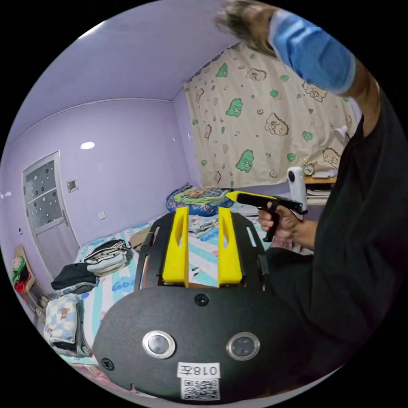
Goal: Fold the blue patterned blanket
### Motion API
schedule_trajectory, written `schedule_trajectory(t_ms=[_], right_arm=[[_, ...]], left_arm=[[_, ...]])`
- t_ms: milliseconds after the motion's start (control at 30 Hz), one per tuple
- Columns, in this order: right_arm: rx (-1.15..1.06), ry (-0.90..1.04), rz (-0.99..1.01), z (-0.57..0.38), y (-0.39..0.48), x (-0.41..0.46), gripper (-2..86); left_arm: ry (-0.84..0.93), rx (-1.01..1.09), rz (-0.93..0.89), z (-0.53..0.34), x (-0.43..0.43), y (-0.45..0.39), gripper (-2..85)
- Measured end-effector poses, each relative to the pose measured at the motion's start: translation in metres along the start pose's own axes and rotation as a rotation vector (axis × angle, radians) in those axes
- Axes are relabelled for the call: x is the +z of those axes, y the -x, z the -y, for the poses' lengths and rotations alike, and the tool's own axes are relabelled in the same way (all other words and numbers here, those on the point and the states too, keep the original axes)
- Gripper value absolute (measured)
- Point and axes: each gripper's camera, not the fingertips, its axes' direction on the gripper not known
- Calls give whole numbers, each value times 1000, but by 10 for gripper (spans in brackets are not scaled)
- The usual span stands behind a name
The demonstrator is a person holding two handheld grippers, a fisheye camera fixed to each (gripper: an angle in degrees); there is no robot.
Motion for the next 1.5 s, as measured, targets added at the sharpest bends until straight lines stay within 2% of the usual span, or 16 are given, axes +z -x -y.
schedule_trajectory(t_ms=[100,167,233,333,633,767,900,1100,1233,1300,1433,1500], right_arm=[[-22,19,79,-6,53,11,-2],[-54,27,107,-8,81,13,-3],[-84,35,105,-11,108,15,-4],[-49,-9,63,-15,134,12,-4],[-94,-40,103,-18,192,17,-5],[-114,-101,145,-18,211,20,-5],[-69,-76,147,-14,220,33,-5],[-20,18,78,-10,226,56,-6],[-22,53,9,-8,229,66,-7],[-54,42,-8,-6,234,69,-9],[-43,18,-52,-4,233,72,-10],[-48,16,-83,-2,229,76,-8]], left_arm=[[25,2,-13,-43,4,-25,103],[41,-2,-92,-73,10,-39,123],[46,-4,-182,-93,15,-49,146],[34,-21,-213,-130,20,-56,157],[-9,-89,-301,-245,50,-53,130],[-49,-162,-445,-298,73,-48,87],[-73,-254,-439,-342,94,-48,78],[-48,-322,-317,-405,134,-61,66],[10,-322,-259,-439,168,-76,7],[-14,-342,-258,-458,177,-77,-3],[-193,-545,-295,-520,185,-49,-9],[-225,-606,-277,-546,188,-34,-9]])
